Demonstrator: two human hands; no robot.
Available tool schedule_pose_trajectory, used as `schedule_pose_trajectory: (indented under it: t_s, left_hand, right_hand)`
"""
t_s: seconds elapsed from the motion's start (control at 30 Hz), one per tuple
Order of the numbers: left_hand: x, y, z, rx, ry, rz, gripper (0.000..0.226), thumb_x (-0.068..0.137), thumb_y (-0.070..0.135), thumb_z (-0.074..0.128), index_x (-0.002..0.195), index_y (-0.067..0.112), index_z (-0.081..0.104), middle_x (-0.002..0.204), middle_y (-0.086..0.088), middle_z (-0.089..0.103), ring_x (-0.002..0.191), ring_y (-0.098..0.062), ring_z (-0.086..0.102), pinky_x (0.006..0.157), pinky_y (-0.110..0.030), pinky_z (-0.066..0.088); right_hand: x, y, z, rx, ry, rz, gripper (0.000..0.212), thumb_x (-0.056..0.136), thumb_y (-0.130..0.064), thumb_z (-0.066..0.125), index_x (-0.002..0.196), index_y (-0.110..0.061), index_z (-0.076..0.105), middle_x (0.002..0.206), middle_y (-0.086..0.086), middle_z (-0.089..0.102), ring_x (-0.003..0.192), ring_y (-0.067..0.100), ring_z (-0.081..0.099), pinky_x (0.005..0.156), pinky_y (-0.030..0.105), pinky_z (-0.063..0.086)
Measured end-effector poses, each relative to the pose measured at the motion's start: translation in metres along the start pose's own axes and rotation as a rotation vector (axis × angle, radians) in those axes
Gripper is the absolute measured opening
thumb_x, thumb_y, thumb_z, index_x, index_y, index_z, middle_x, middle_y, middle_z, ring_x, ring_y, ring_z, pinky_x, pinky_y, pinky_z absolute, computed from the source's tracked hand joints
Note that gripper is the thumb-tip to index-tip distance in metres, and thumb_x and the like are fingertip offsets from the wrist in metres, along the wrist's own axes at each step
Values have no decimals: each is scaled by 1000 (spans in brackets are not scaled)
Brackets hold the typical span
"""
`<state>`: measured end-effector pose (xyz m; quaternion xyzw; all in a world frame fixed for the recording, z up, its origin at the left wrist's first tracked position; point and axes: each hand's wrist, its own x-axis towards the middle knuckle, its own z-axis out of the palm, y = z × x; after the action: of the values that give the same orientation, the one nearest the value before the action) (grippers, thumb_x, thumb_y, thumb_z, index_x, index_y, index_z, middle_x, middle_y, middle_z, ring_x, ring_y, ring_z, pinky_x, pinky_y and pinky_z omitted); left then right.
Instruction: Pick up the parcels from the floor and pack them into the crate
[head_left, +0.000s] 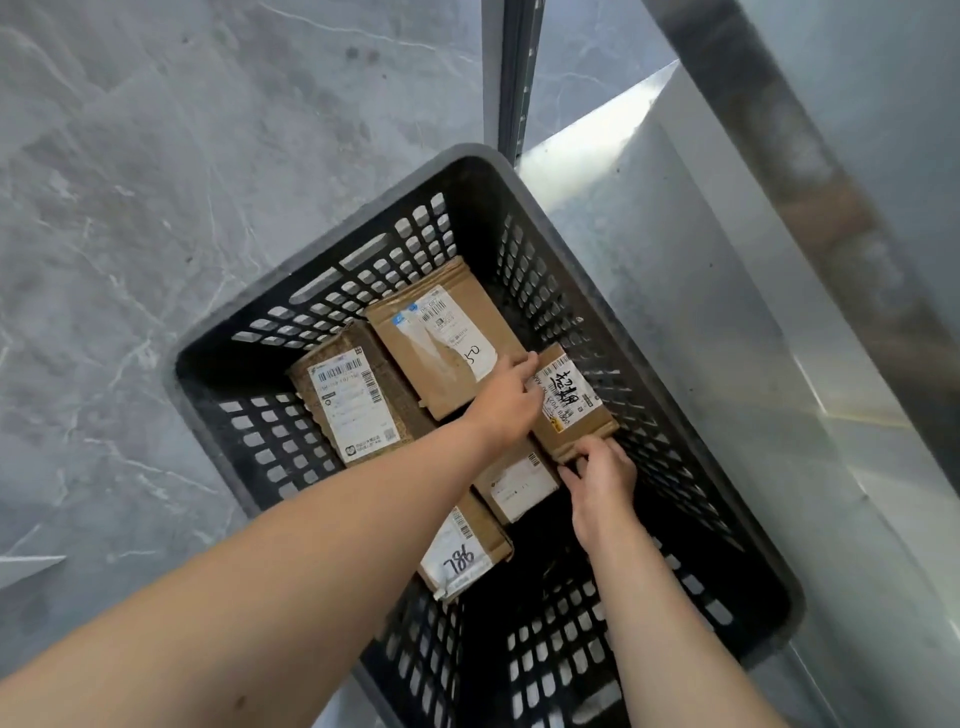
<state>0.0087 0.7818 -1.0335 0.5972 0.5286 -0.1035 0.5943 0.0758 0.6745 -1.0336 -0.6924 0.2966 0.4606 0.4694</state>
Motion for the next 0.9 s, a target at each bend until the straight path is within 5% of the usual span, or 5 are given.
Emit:
schedule_pose_trajectory:
  t_s: [0.13,0.27,0.43,0.6,0.9]
  left_hand:
    - [1,-12,22,266,-59,-54,47,99,21,36,145,14,42,143,-9,24,131,-30,23,114,-38,20]
    - [-4,-20,34,281,-113,-40,56,97,17,33,152,18,25,145,-5,29,128,-28,22,109,-33,21]
    - [-11,-11,21,297,-185,-75,55,97,14,38,151,13,28,155,-7,27,142,-25,23,115,-29,18]
    - [-52,26,-8,286,-85,-74,48,98,12,35,146,6,39,151,-12,39,139,-24,35,111,-28,28]
    - [-188,129,-124,301,135,58,48,101,20,35,149,15,33,155,-2,33,142,-17,32,114,-33,26]
  right_hand:
    - [24,8,7,-443,-27,-35,51,76,-8,54,127,-8,56,117,10,67,105,25,64,92,37,52]
    - [68,19,9,-769,-71,27,93,68,-29,53,152,-6,21,135,11,56,118,28,56,100,44,49]
    - [10,-21,17,-1158,-187,-10,40,90,-23,50,125,-7,59,120,13,63,107,29,60,88,35,52]
    - [-64,-46,25,-1141,-276,-192,30,97,-15,42,113,-2,64,112,13,66,86,22,54,57,27,37]
    - [-264,-112,42,-885,-305,-413,41,99,-12,40,138,-16,53,141,0,53,128,16,49,100,26,37]
